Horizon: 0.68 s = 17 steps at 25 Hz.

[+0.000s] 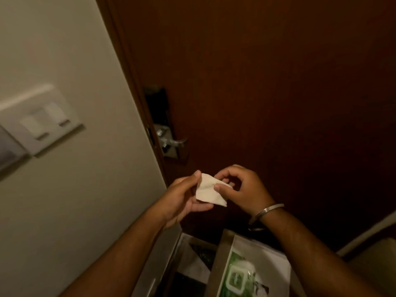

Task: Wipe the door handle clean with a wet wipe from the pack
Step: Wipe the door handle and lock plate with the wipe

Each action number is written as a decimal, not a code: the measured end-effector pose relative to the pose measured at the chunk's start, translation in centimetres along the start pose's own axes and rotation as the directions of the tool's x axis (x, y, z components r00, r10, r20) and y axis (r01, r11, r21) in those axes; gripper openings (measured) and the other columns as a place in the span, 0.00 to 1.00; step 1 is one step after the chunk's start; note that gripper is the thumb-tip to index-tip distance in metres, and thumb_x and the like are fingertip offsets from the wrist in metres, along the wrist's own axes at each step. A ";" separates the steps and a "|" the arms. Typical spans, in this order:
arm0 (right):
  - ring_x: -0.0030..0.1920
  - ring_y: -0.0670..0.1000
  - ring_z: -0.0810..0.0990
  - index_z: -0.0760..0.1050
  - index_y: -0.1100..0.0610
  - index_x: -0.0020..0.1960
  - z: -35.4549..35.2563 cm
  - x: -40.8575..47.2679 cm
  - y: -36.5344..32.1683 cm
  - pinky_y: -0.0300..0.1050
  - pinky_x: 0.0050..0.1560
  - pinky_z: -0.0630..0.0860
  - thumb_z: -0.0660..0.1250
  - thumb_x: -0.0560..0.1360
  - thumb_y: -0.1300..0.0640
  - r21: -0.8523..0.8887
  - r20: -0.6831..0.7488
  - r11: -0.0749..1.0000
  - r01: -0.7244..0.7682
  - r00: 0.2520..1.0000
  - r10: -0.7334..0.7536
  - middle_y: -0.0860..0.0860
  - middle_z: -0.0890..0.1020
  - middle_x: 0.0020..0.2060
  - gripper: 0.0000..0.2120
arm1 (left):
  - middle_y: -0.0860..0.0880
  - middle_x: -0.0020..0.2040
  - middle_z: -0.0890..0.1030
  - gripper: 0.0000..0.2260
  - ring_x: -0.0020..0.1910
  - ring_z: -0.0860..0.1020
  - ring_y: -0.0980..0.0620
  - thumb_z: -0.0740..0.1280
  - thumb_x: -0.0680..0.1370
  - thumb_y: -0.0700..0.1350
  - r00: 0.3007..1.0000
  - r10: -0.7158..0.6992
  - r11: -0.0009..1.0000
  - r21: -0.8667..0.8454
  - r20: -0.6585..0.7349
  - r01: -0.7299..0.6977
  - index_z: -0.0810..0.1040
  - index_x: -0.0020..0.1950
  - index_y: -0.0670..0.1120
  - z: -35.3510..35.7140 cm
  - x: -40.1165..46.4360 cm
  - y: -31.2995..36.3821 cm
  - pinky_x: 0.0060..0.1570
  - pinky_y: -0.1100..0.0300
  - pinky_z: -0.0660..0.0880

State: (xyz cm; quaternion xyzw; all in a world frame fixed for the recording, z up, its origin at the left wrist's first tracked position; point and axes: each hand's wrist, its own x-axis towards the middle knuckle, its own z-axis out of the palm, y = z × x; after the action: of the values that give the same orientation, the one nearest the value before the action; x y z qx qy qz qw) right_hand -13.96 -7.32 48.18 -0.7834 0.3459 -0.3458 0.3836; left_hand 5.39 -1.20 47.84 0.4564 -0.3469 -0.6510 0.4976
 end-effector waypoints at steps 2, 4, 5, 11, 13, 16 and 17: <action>0.40 0.40 0.78 0.78 0.45 0.45 -0.7 2.3 -3.0 0.32 0.41 0.76 0.76 0.72 0.58 -0.112 0.000 0.991 0.073 0.997 -0.074 0.41 0.78 0.41 0.10 | 0.41 0.52 0.84 0.15 0.52 0.83 0.42 0.67 0.77 0.52 0.999 0.035 0.999 0.025 -0.027 -0.034 0.82 0.56 0.43 -0.3 -0.4 3.6 0.38 0.57 0.83; 0.41 0.40 0.78 0.77 0.45 0.43 -0.4 4.5 -5.8 0.36 0.42 0.76 0.76 0.71 0.55 -0.264 -0.024 0.955 0.138 0.989 -0.149 0.40 0.78 0.41 0.09 | 0.41 0.51 0.85 0.15 0.49 0.84 0.44 0.69 0.75 0.52 0.996 0.075 0.994 0.079 -0.055 -0.071 0.82 0.55 0.44 -1.2 -0.6 6.7 0.35 0.59 0.82; 0.42 0.42 0.77 0.77 0.45 0.43 -0.2 5.4 -7.0 0.38 0.42 0.76 0.76 0.71 0.55 -0.334 -0.050 0.928 0.166 0.980 -0.193 0.40 0.78 0.40 0.09 | 0.41 0.50 0.85 0.14 0.48 0.84 0.45 0.71 0.73 0.52 0.994 0.085 0.994 0.079 -0.075 -0.079 0.83 0.54 0.44 -1.6 -0.5 7.9 0.35 0.59 0.82; 0.39 0.48 0.79 0.80 0.52 0.39 2.8 10.4 -10.8 0.49 0.37 0.79 0.79 0.66 0.57 -0.758 -0.125 0.598 0.260 0.842 -0.525 0.46 0.82 0.40 0.08 | 0.42 0.49 0.86 0.19 0.46 0.85 0.46 0.76 0.66 0.48 0.990 -0.093 0.981 -0.179 -0.103 0.074 0.81 0.55 0.43 -6.2 0.9 12.9 0.34 0.55 0.83; 0.40 0.52 0.81 0.81 0.54 0.37 4.1 11.7 -11.0 0.49 0.35 0.77 0.77 0.67 0.56 -0.812 -0.149 0.519 0.266 0.766 -0.625 0.50 0.84 0.43 0.05 | 0.41 0.50 0.86 0.19 0.46 0.85 0.45 0.75 0.68 0.48 0.983 -0.151 0.968 -0.217 -0.105 0.126 0.80 0.56 0.43 -7.9 1.6 13.6 0.35 0.54 0.83; 0.36 0.54 0.80 0.81 0.54 0.35 6.4 12.1 -10.3 0.48 0.33 0.75 0.71 0.70 0.54 -0.849 -0.039 0.406 0.338 0.726 -0.686 0.51 0.84 0.39 0.07 | 0.41 0.48 0.86 0.15 0.43 0.85 0.45 0.71 0.74 0.47 0.960 -0.108 0.959 -0.282 -0.259 0.032 0.78 0.58 0.42 -10.6 3.4 14.1 0.31 0.54 0.82; 0.33 0.53 0.80 0.81 0.53 0.34 7.5 11.8 -9.8 0.47 0.32 0.74 0.72 0.70 0.53 -0.860 0.093 0.332 0.388 0.757 -0.646 0.50 0.83 0.34 0.07 | 0.41 0.50 0.85 0.14 0.45 0.84 0.45 0.69 0.76 0.46 0.939 -0.060 0.957 -0.288 -0.339 -0.043 0.77 0.59 0.41 -11.6 4.2 14.0 0.32 0.54 0.82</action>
State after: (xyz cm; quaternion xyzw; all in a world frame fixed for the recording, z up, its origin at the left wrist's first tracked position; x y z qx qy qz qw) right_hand 0.95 -9.62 56.16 -0.8795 0.2444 -0.3406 -0.2252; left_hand 20.55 -8.92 55.45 0.4863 -0.1527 -0.6072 0.6095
